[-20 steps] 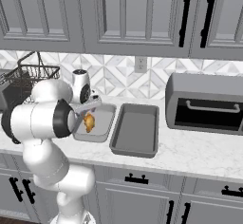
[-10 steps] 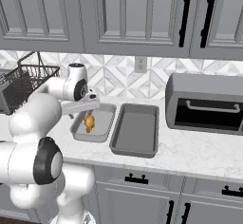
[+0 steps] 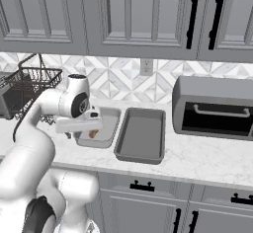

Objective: Place one cucumber and one chicken drumstick in each tupperware on the nearby counter, to pack two identical lunches.

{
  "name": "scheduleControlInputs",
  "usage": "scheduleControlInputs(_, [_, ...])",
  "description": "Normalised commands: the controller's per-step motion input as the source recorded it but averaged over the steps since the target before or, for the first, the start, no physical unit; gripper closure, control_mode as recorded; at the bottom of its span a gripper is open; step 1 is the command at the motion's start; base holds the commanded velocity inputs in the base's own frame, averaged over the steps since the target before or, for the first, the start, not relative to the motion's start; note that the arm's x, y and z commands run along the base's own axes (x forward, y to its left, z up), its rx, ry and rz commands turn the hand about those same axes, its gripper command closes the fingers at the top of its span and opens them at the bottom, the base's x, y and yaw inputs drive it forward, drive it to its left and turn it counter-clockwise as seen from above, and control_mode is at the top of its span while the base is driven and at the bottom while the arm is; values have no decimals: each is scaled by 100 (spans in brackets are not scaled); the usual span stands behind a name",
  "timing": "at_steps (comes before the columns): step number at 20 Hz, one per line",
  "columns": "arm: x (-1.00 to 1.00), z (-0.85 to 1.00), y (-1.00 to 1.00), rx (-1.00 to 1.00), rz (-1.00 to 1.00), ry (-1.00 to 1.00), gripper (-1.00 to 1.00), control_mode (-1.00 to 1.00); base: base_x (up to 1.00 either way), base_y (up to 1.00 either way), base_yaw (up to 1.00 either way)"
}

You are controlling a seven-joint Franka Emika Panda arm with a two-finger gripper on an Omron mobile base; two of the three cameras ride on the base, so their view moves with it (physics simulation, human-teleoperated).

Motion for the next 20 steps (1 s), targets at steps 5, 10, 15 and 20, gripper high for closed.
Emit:
scheduleControlInputs(5, [-100,69,-1,0,-4,0,-100,-100,0,0,0])
scheduleControlInputs(10, [-52,4,-6,0,-1,0,-100,-100,0,0,0])
scheduleControlInputs(15, [-6,0,0,0,0,0,-100,-100,0,0,0])
scheduleControlInputs(20, [0,0,0,0,0,0,-100,-100,0,0,0])
